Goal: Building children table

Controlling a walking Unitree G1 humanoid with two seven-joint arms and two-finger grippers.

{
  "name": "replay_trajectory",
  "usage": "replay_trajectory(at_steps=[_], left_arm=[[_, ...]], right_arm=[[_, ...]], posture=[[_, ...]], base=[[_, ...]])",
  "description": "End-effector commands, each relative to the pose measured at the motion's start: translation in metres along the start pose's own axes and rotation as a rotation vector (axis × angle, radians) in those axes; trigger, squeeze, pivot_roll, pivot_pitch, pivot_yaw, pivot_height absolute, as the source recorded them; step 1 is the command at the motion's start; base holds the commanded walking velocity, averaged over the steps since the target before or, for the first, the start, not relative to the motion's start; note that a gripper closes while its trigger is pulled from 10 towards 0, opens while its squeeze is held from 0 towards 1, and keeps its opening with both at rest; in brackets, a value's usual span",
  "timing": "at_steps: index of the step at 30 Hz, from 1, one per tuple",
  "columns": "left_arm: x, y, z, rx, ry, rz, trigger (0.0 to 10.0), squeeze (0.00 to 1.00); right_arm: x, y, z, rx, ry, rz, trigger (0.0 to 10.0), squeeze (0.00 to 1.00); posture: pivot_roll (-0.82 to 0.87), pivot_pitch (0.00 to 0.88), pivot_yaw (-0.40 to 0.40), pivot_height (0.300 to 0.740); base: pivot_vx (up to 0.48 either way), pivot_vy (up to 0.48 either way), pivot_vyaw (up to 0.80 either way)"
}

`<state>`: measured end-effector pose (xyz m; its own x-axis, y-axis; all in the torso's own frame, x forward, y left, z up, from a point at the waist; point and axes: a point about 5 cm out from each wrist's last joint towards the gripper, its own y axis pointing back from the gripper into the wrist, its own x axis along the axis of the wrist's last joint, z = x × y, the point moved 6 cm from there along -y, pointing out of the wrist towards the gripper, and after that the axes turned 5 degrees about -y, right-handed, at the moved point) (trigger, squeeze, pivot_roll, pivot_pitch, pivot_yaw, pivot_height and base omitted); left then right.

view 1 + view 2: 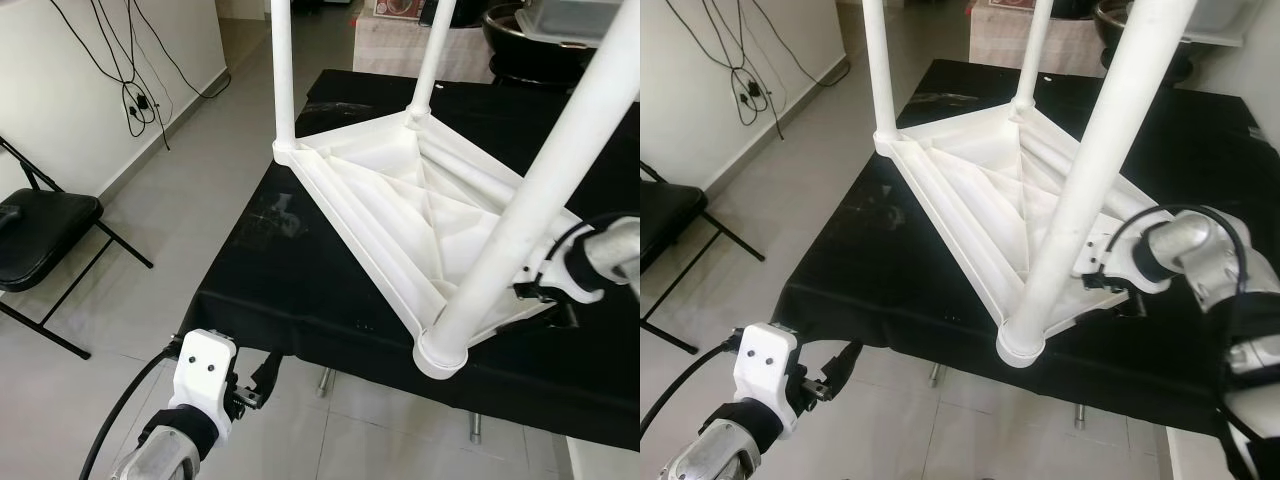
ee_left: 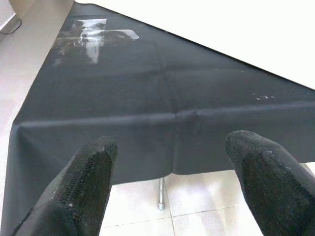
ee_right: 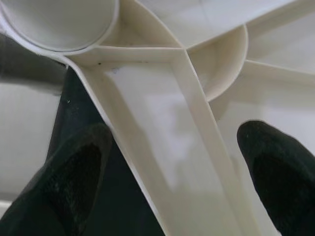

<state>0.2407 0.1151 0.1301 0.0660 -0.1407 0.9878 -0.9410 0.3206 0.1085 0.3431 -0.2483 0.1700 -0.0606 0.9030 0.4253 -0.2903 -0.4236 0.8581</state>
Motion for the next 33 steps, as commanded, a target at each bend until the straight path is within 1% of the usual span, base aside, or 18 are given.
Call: replay_trajectory(at_steps=[1,3,6,8,13,15,18,21,23,25,26,27,28,30,33], left_arm=[[-0.001,0.001,0.006,-0.031,0.018,-0.01,10.0,0.0],[0.0,0.001,0.008,-0.043,0.03,-0.007,10.0,0.0],[0.001,0.001,0.011,-0.051,0.034,-0.004,10.0,0.0],[0.001,0.0,0.011,-0.048,0.024,-0.002,10.0,0.0],[0.001,-0.001,0.01,-0.038,0.001,0.003,10.0,0.0],[0.002,-0.002,0.009,-0.033,-0.004,0.005,10.0,0.0],[0.002,-0.001,0.006,-0.018,-0.011,0.005,10.0,0.0],[0.003,-0.001,0.006,-0.015,-0.011,0.004,10.0,0.0],[0.003,-0.001,0.005,-0.015,-0.013,0.004,10.0,0.0],[0.003,0.001,0.005,-0.013,-0.018,0.001,10.0,0.0],[0.003,0.001,0.005,-0.013,-0.018,0.001,10.0,0.0],[0.003,0.002,0.005,-0.012,-0.019,0.0,10.0,0.0],[0.003,0.002,0.005,-0.01,-0.019,-0.001,10.0,0.0],[0.002,0.002,0.005,-0.009,-0.018,-0.002,10.0,0.0],[0.003,0.003,0.005,-0.007,-0.018,-0.003,10.0,0.0]], right_arm=[[0.017,-0.003,-0.003,0.059,0.057,0.056,10.0,0.0],[0.024,-0.005,-0.002,0.089,0.09,0.075,10.0,0.0],[0.028,-0.006,0.0,0.094,0.101,0.084,10.0,0.0],[0.038,-0.009,0.005,0.07,0.121,0.112,10.0,0.0],[0.044,-0.015,0.013,0.02,0.149,0.121,10.0,0.0],[0.045,-0.017,0.012,0.03,0.156,0.121,10.0,0.0],[0.045,-0.022,0.005,0.086,0.185,0.113,10.0,0.0],[0.042,-0.024,0.006,0.084,0.222,0.071,10.0,0.0],[0.039,-0.023,0.006,0.092,0.228,0.05,10.0,0.0],[0.031,-0.022,0.001,0.141,0.242,0.006,10.0,0.0],[0.031,-0.022,0.001,0.141,0.242,0.006,10.0,0.0],[0.03,-0.021,-0.004,0.18,0.253,0.002,10.0,0.0],[0.029,-0.021,-0.005,0.185,0.261,-0.008,10.0,0.0],[0.028,-0.022,-0.005,0.186,0.266,-0.018,10.0,0.0],[0.023,-0.024,-0.002,0.174,0.28,-0.067,10.0,0.0]], posture=[[-0.07,0.129,-0.03,0.74],[-0.07,0.129,-0.03,0.74],[-0.07,0.131,-0.031,0.74],[-0.08,0.132,-0.031,0.74],[-0.07,0.134,-0.034,0.74],[-0.07,0.137,-0.035,0.74],[-0.06,0.143,-0.037,0.74],[-0.06,0.143,-0.037,0.74],[-0.05,0.15,-0.035,0.74],[-0.04,0.152,-0.035,0.74],[-0.04,0.152,-0.035,0.74],[-0.04,0.156,-0.036,0.74],[-0.04,0.158,-0.038,0.74],[-0.04,0.158,-0.038,0.74],[-0.03,0.164,-0.041,0.74]], base=[[0.0,0.0,0.0],[0.0,0.0,0.0],[0.0,0.0,0.0],[0.0,0.0,0.0],[0.0,0.0,0.0],[0.0,0.0,0.0],[0.0,0.0,0.0],[0.0,0.0,0.0],[0.0,0.0,0.0],[0.0,0.0,0.0],[0.0,0.0,0.0],[0.0,0.0,0.0],[0.0,0.0,0.0],[0.0,0.0,0.0],[0.0,0.0,0.0]])
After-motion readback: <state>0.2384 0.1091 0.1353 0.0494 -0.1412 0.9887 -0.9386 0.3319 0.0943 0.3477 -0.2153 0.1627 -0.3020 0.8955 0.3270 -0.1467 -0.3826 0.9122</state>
